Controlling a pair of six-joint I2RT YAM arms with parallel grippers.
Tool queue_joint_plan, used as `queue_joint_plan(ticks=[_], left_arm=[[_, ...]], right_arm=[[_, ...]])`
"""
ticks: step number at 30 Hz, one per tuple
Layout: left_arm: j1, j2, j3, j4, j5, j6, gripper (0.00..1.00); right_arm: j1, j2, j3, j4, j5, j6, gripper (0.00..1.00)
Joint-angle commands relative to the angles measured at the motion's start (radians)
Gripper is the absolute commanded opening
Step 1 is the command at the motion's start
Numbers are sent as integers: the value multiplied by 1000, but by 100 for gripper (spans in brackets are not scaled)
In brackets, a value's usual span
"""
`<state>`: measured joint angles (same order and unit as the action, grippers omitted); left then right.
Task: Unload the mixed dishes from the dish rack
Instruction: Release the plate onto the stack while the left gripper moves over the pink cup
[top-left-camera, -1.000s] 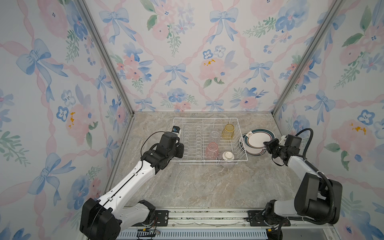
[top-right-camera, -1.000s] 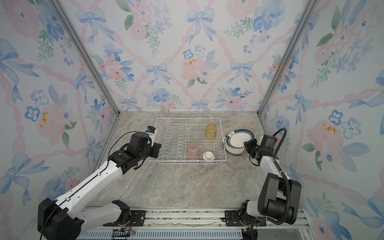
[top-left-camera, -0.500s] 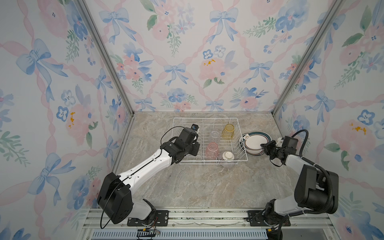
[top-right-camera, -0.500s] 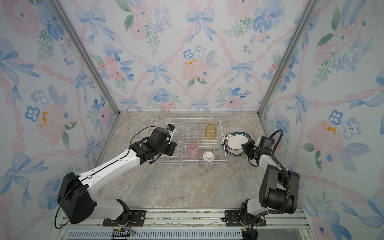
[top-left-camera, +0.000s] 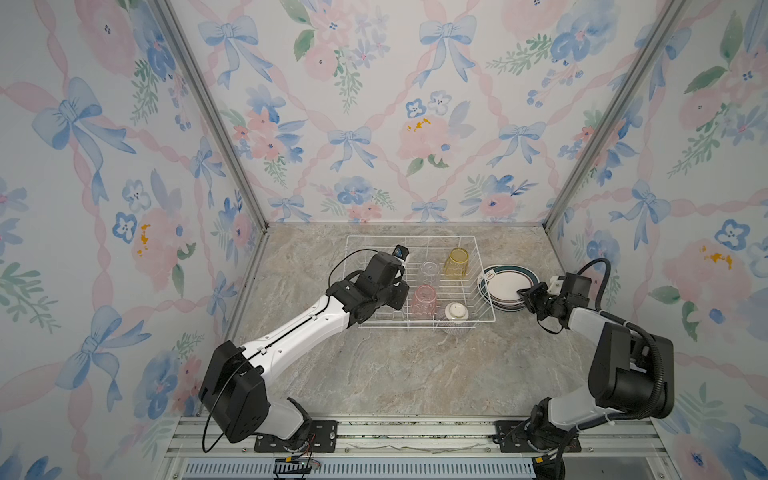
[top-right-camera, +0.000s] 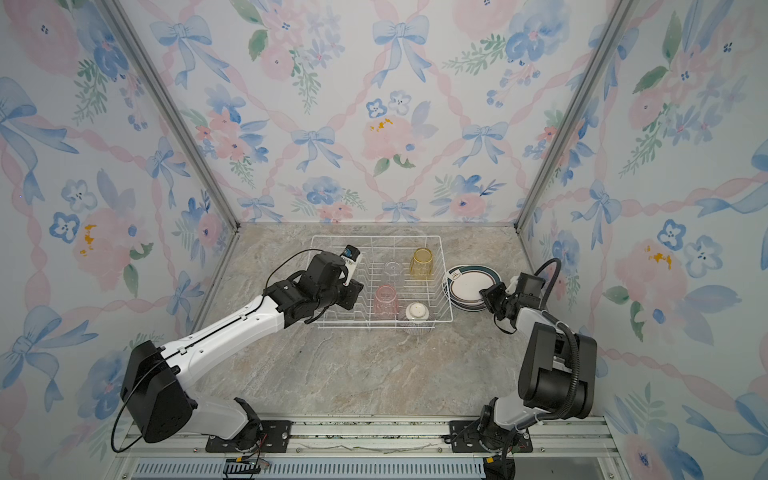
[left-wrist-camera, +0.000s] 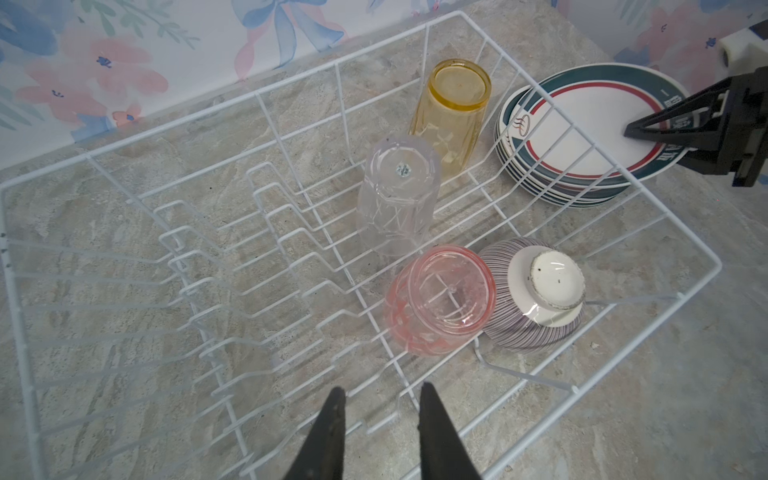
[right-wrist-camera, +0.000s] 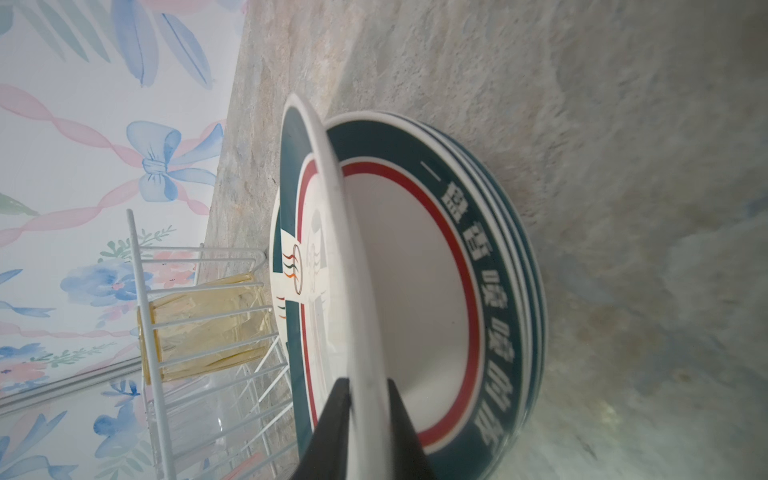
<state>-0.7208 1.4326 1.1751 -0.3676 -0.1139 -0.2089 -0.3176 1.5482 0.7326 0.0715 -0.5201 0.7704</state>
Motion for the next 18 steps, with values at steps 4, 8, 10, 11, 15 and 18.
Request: queue_joint_plan(ticks=[4,8,10,11,15,18], left_arm=[[-7,15,32,7,27,25,27],[-9,18,30,7,36,28,27],[-9,19,28,7,37,31,27],[-10,17,26,7,38,32,27],[-9,13,20,7,38,41,27],[-10,12,16,7,36,44,27]], right_arm=[[14,-7,32,-101,6,-69,38],[14,-49,54,-178,26,-114,49],[15,-74,69,-235,47,-139,56],[16,-86,78,-267,63,-179,59],[19,-123,110,-383,136,-262,69],[23,-123,130,-445,178,-311,75]])
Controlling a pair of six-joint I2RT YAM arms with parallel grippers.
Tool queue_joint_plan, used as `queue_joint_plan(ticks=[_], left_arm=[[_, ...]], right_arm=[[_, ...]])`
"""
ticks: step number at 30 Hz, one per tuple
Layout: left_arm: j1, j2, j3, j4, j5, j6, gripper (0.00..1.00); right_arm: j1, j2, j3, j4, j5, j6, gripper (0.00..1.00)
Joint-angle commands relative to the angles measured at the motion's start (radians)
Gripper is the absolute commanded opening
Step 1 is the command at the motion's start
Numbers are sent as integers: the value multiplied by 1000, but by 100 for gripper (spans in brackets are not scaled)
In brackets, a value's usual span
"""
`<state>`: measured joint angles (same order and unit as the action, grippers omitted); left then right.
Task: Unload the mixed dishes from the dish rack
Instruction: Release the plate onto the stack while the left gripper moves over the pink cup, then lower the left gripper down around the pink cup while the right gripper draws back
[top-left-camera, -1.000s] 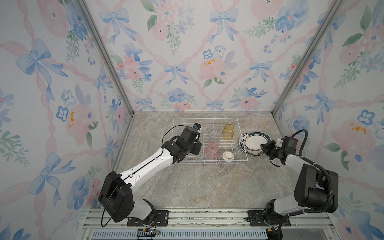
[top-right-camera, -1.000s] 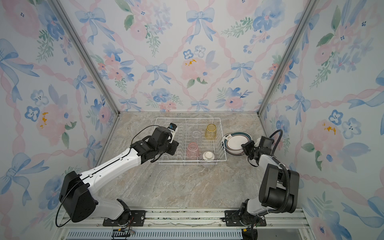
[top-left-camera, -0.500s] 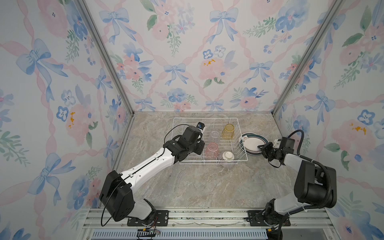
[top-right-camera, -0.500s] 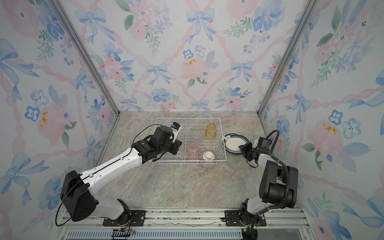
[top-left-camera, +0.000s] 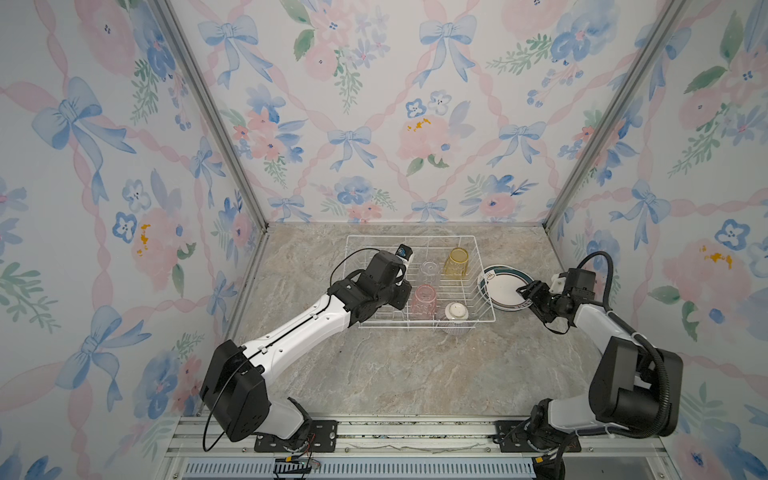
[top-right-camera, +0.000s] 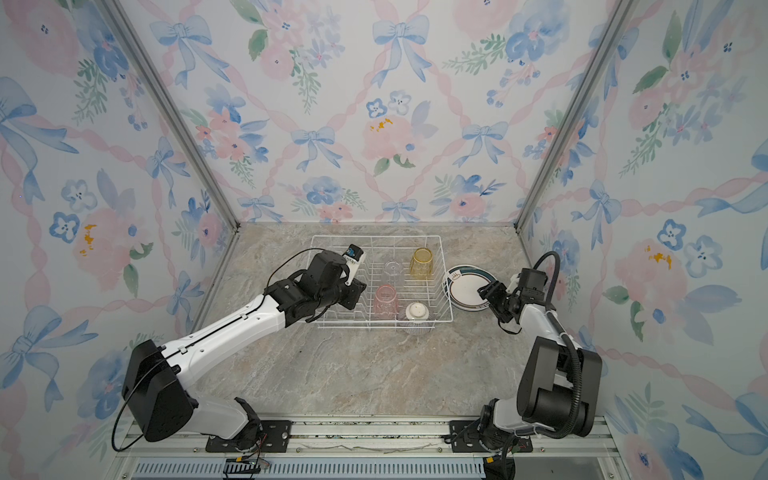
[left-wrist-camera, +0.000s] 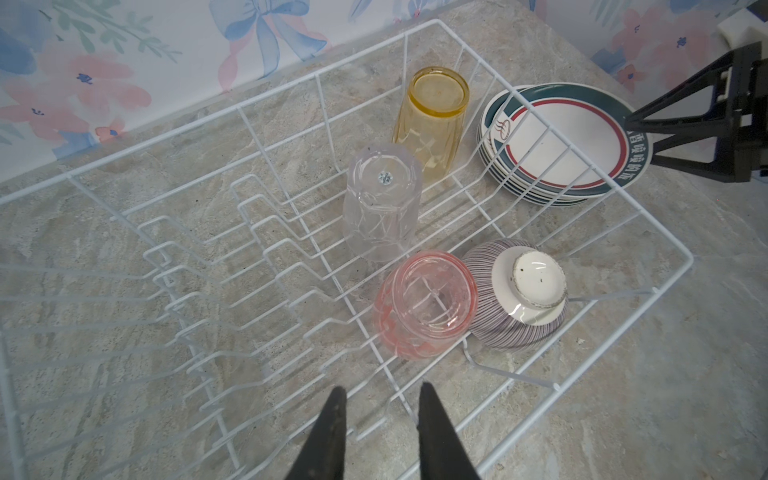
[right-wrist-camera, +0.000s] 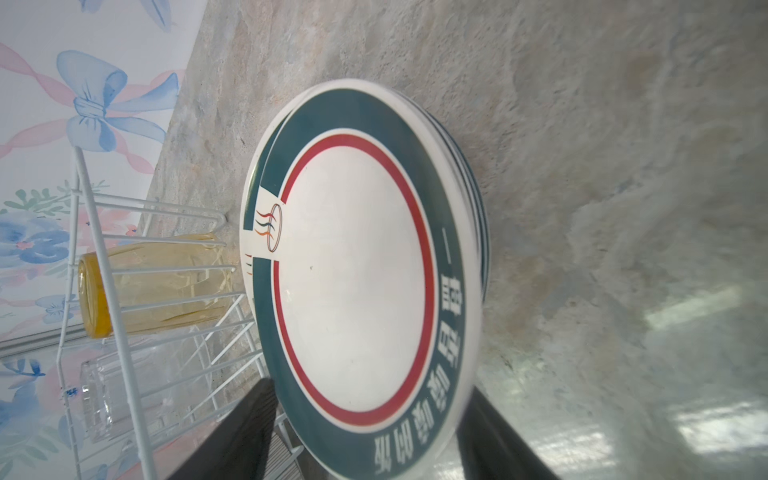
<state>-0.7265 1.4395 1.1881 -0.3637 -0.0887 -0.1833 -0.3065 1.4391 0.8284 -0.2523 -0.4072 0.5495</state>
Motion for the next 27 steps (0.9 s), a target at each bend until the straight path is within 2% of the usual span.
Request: queue_joint_plan(ticks=[1,8,27], left_arm=[[-4,7,4,3,10,21,27],[-4,13,10,4,26,27,27],[-7,21,4,1,71,36,27]], right_arm=[[14,-9,41,-136,77,-103,77],[31,42,80,-187,154,-157,81],[129,210,251,-232,257,-205,89]])
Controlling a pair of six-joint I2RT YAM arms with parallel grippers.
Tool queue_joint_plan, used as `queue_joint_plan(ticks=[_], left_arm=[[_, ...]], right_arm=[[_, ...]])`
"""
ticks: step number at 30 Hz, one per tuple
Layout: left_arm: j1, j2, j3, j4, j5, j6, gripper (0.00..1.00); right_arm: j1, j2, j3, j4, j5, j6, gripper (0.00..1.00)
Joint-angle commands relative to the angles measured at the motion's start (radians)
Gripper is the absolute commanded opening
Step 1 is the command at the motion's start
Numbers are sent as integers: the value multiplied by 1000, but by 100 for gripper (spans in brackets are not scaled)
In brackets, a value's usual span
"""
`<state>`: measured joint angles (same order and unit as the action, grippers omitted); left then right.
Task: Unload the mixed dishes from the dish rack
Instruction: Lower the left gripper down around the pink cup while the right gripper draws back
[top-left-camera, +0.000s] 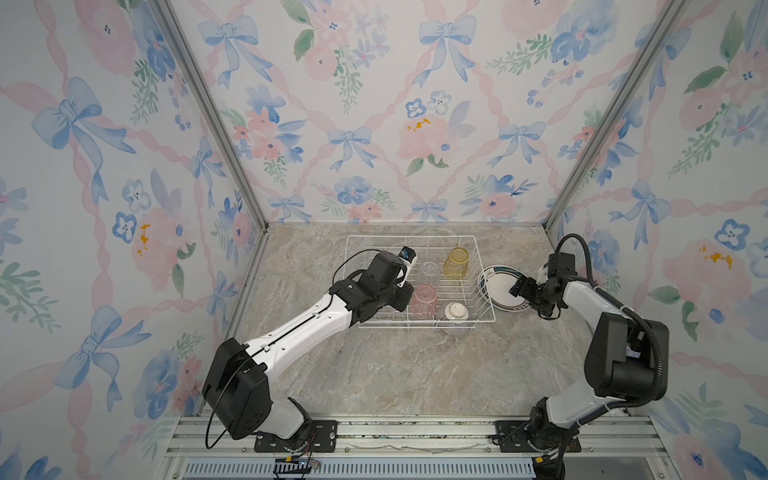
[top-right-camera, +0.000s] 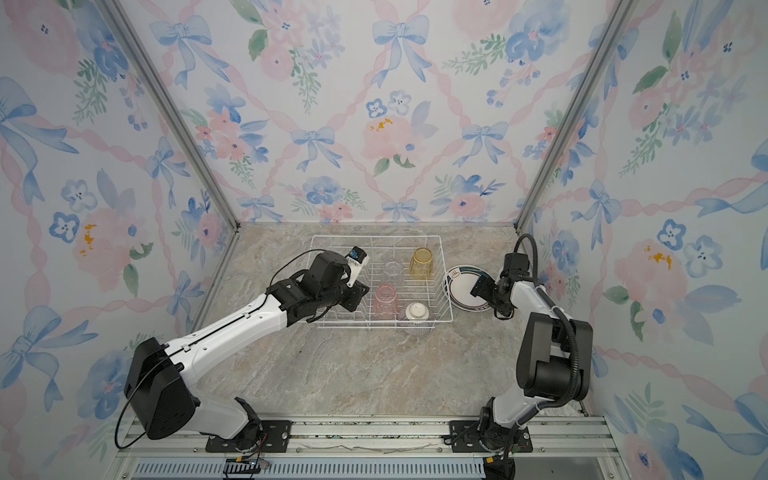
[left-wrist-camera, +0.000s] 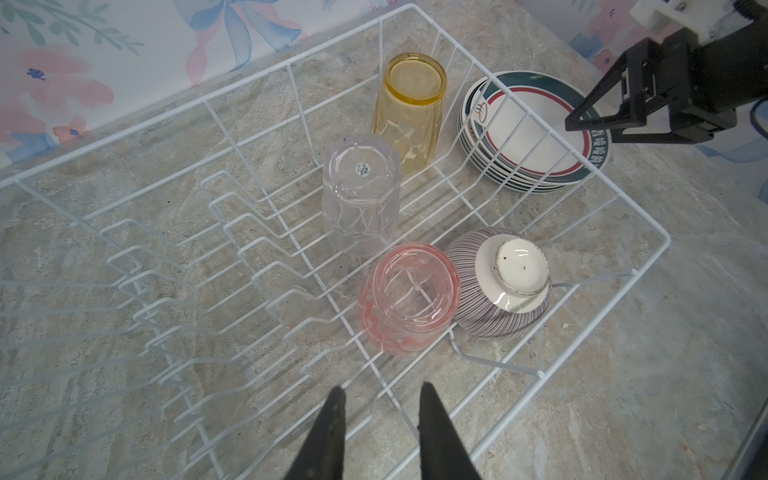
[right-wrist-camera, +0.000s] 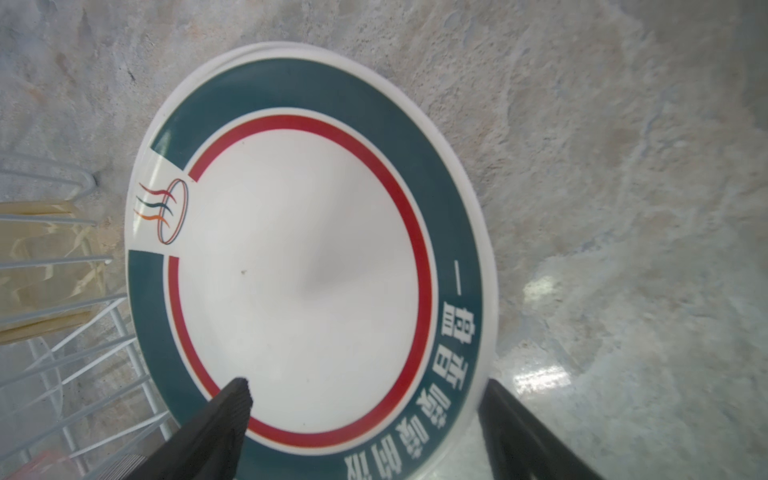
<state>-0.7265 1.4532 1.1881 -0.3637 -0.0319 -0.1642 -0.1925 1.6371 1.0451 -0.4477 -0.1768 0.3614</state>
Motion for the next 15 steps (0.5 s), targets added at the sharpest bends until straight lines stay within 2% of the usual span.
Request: queue_joint_plan(ticks=[1,9,12,15], left_arm=[[-7,7,4,1,15,18,27],[-13,23,12,0,63,31,32],[-33,24,20,-6,58,48,45],[-58,30,31,-12,59,74,48]], right_arm=[[21,12,39,-37,30,-16,89],[23,25,46,-58,82,-29,90],[-59,-69,-3,-27,52,-6,90],[-109,-187,-23,-36,41,0,90]])
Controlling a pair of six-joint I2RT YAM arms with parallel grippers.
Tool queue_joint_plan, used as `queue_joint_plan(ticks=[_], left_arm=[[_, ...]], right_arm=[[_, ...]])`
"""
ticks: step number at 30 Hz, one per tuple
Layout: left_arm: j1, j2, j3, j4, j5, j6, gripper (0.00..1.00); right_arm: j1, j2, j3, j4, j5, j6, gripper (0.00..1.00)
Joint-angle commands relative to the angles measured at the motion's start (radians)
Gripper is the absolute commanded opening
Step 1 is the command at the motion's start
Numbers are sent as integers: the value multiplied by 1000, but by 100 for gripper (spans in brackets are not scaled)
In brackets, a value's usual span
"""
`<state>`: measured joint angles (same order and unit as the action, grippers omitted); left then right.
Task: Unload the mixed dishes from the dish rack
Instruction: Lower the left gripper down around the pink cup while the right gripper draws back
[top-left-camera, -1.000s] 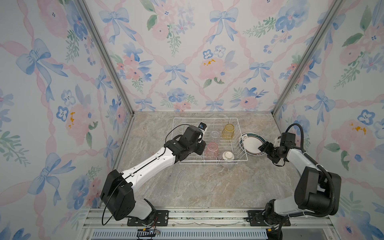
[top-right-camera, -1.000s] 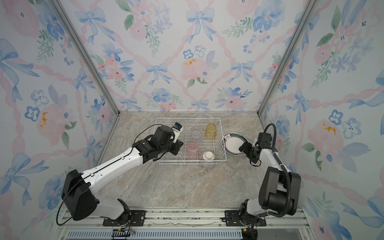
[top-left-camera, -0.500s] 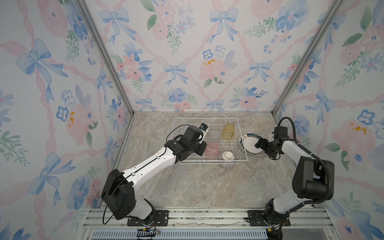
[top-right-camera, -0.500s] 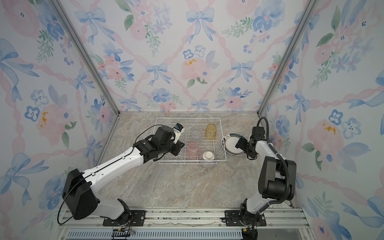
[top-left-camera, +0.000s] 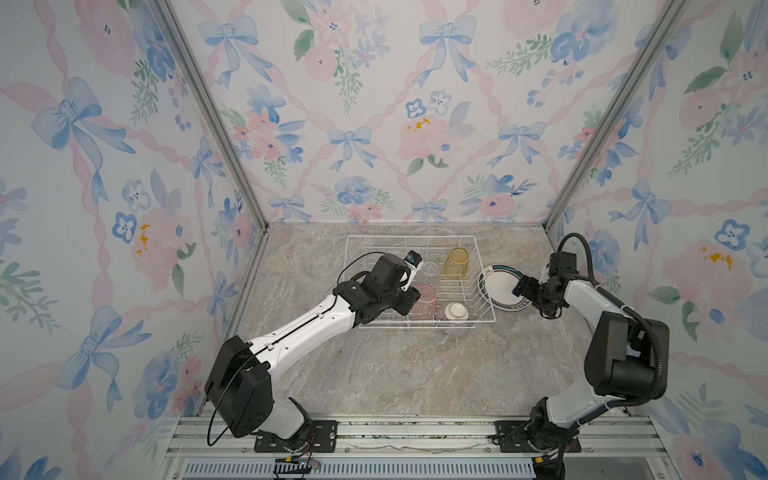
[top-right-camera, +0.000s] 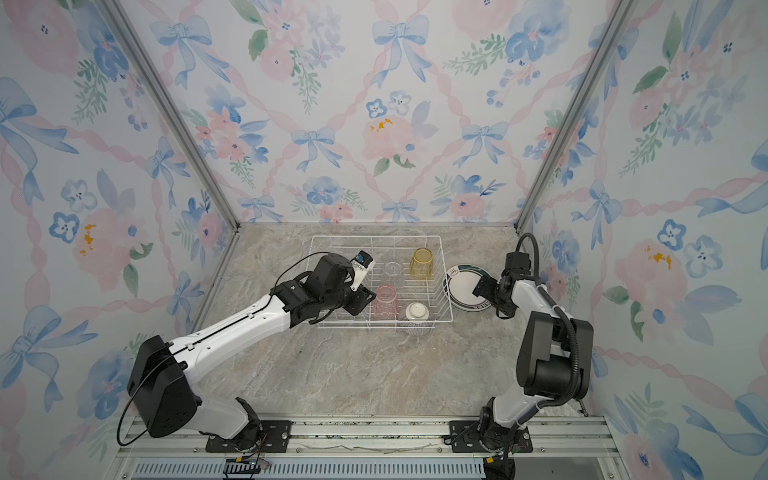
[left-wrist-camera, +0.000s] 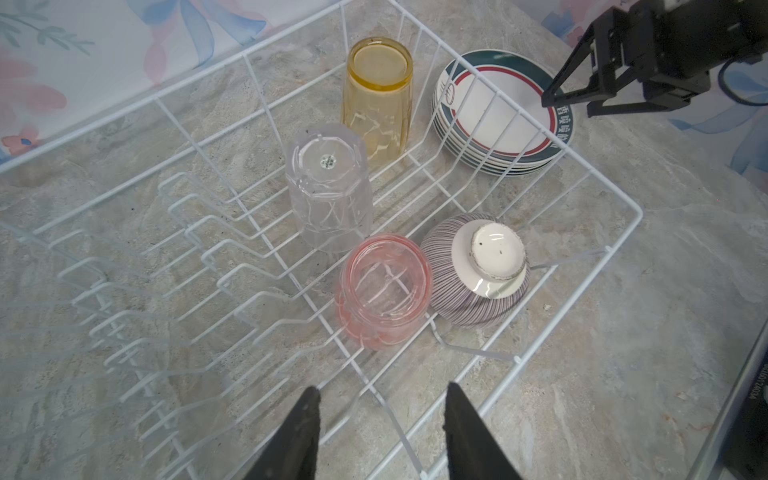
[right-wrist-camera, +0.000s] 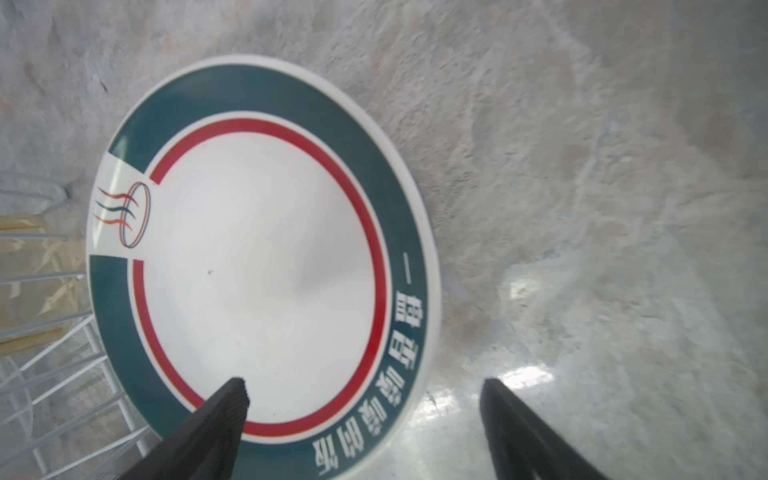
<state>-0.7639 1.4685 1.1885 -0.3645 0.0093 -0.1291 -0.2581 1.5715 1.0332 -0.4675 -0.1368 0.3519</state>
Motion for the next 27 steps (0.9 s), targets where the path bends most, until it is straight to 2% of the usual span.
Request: queue_joint_plan(ticks=[1,4,6,7,8,10,13,15,18,24,27], left_arm=[[-27,19,34,-11,23,46,49],[-40,45,56,-11,66,62,52],[-44,70,72,-11,103,63,61],[-45,81,78,-11,114,63,76],[-44,91,85,-12,118,62,98],[-48,105,96,-11,77,49,98],[-63,103,110,-6,-71,-3,98],[-51,113,124,-8,7,-4,98],[-51,138,134,-13,-1,-33,98],[-86,199,164,-54,-73,-27,98],[-89,261,233,-148,-170,-36,98]], right_arm=[[-47,-155,-10,-26,5,6,90],[-28,-247,-1,-47,2,1,92],[3,-292,17,-72,9,-7,92],[20,-309,20,-77,10,-8,92],[40,-327,20,-76,11,-6,92],[80,-359,22,-72,23,-2,92],[131,-391,32,-69,45,1,93],[154,-405,38,-69,53,-3,93],[172,-417,39,-68,66,-9,94],[177,-443,18,-71,65,-29,94],[179,-452,14,-74,65,-36,95]])
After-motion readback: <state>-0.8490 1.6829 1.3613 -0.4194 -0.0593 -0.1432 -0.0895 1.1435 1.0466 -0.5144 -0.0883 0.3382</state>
